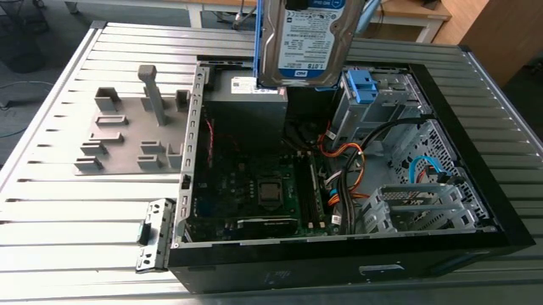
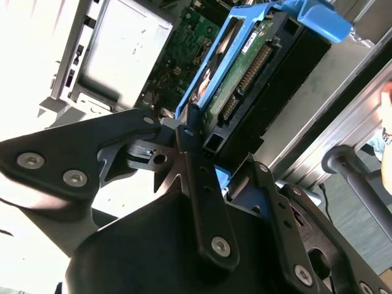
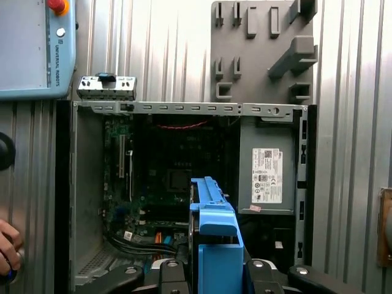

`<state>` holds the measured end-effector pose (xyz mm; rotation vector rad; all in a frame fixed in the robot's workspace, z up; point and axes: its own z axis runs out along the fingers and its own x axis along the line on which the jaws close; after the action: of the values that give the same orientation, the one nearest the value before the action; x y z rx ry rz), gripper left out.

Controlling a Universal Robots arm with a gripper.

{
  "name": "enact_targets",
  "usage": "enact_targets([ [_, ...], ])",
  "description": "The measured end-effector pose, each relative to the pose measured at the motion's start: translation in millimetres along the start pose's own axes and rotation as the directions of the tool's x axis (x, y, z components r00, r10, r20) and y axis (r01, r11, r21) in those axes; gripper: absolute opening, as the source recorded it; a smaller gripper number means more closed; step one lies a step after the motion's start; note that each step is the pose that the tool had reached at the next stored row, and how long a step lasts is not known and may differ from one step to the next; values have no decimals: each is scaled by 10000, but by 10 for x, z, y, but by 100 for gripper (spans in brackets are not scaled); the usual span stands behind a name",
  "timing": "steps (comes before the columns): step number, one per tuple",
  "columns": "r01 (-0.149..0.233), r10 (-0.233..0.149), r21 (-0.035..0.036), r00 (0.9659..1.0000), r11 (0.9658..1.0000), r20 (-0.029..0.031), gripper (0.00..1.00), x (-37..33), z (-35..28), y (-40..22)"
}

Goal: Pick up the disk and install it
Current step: 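Pick up the disk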

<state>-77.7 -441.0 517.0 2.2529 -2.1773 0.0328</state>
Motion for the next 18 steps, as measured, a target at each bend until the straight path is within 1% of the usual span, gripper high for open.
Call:
enact_targets([
  [18,0,0,0,10000,10000,0,36,8,5,-248],
])
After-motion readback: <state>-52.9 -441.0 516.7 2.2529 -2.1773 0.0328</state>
